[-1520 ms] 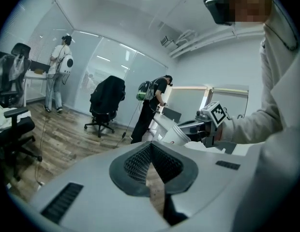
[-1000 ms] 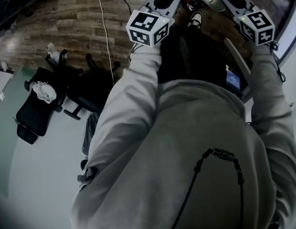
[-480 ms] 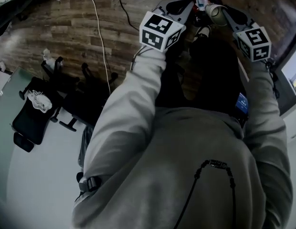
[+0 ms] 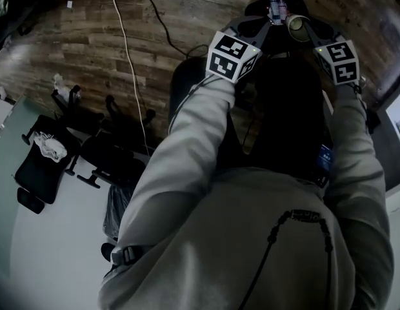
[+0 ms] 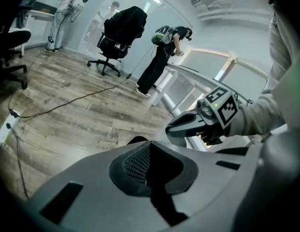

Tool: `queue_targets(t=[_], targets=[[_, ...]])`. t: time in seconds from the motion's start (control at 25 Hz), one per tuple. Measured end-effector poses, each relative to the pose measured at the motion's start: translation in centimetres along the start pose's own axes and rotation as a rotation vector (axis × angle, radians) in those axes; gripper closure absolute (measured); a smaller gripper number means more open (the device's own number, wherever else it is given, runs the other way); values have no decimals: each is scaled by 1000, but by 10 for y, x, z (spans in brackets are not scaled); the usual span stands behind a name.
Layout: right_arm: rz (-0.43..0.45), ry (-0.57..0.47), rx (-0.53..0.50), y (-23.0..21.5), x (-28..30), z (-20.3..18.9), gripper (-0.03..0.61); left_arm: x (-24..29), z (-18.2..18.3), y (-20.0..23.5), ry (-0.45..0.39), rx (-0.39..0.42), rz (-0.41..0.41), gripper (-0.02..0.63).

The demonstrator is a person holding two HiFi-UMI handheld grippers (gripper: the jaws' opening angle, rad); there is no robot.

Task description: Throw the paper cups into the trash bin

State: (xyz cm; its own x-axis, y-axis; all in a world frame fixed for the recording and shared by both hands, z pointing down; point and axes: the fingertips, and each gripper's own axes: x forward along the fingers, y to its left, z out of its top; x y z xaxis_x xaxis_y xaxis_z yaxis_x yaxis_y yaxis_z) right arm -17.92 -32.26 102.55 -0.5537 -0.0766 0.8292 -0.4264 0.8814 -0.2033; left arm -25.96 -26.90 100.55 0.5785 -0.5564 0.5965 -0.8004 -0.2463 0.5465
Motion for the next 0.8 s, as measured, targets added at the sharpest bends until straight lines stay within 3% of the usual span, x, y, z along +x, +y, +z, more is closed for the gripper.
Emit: queue_targets(t=[0.12,0.28,0.68,0.76,0.8], targets=[[-5,13,18,-2,19,-23,534,13,-18,-2,25,21,-22,612],[-24,11,-32,2,32,-20,534,24,-10,-5,-4,37,-53,612],[-1,15,13,9,38,-41,531,21,-12,-26,-13,108,-87,612],[10,6,44,10,35,-43,394,17,-15,-29,-13,80,-90,612],[11,1,58,11,32,-43,378,15,-16,-30,-16,52,-90,612]])
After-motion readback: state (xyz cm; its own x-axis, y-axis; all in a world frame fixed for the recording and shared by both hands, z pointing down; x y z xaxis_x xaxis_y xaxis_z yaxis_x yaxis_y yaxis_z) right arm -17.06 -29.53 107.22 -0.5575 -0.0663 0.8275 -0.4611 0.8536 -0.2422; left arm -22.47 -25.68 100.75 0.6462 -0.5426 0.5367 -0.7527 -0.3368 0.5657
